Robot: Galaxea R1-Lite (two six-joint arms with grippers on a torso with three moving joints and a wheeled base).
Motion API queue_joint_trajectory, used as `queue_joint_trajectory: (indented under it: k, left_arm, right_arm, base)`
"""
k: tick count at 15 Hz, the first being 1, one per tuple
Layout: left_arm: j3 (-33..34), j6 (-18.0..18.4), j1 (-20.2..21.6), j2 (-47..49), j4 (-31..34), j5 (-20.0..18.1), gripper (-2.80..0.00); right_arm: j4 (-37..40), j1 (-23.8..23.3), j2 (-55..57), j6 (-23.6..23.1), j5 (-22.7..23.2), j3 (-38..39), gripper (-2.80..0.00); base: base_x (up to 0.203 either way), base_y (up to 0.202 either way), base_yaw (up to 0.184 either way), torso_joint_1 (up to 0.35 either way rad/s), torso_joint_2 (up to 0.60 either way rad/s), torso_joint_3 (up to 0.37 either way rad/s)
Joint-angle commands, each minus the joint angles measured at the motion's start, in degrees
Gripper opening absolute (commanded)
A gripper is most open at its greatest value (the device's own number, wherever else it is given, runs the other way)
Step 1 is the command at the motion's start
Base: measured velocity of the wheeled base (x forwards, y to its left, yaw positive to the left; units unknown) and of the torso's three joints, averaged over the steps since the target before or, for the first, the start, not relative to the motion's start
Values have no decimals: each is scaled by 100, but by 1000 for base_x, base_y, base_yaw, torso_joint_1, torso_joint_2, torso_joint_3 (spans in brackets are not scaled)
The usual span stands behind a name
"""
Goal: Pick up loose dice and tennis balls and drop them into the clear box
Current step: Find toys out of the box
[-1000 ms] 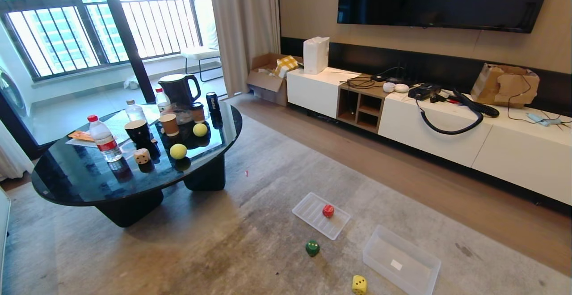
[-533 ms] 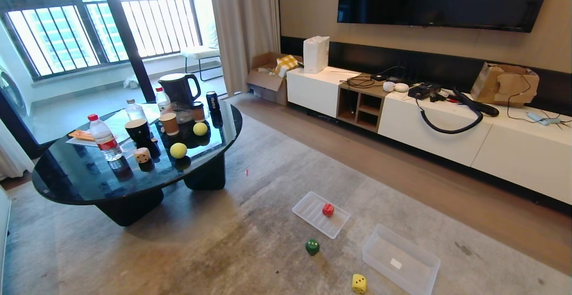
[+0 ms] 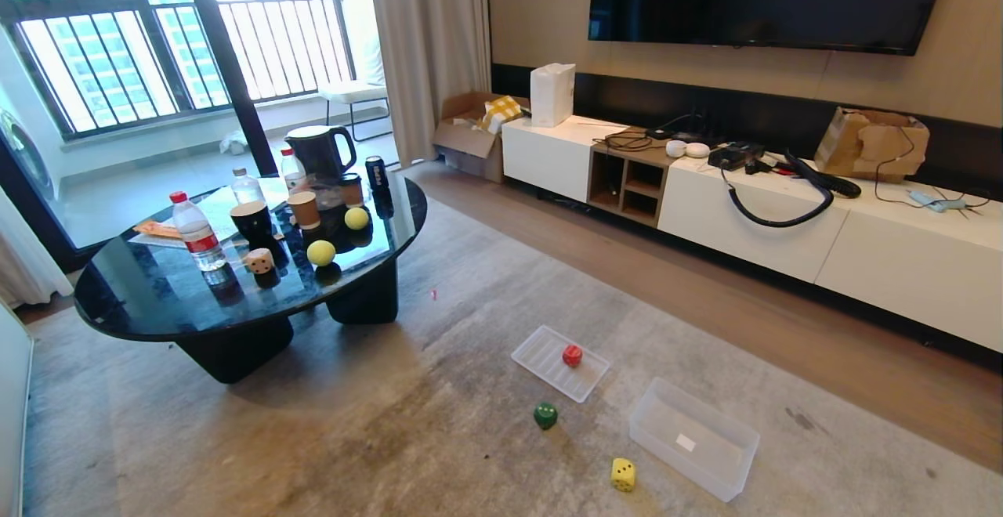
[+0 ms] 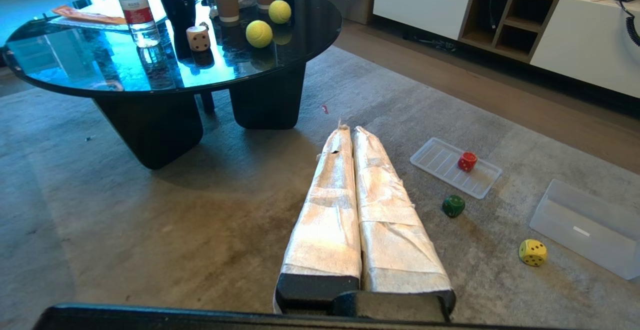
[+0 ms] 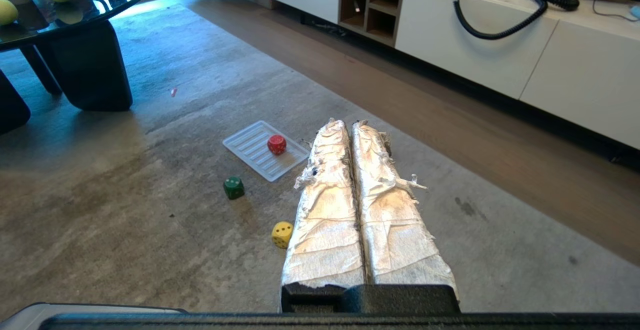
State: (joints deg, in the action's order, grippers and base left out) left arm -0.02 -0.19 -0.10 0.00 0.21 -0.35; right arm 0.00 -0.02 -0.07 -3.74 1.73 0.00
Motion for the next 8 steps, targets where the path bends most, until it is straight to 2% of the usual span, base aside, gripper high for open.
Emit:
queue_joint_trajectory:
  k: [1,8]
  left_arm:
    - [2,1,1,0,6,-9,-280]
    - [2,1,1,0,6,-4,-280]
  right_arm:
    - [0,2,7,-1,3,9,-280]
    - [0,2,7,0,3,9,-280]
  base:
    - [0,0,0,0,0,0]
    - [0,0,0,0,0,0]
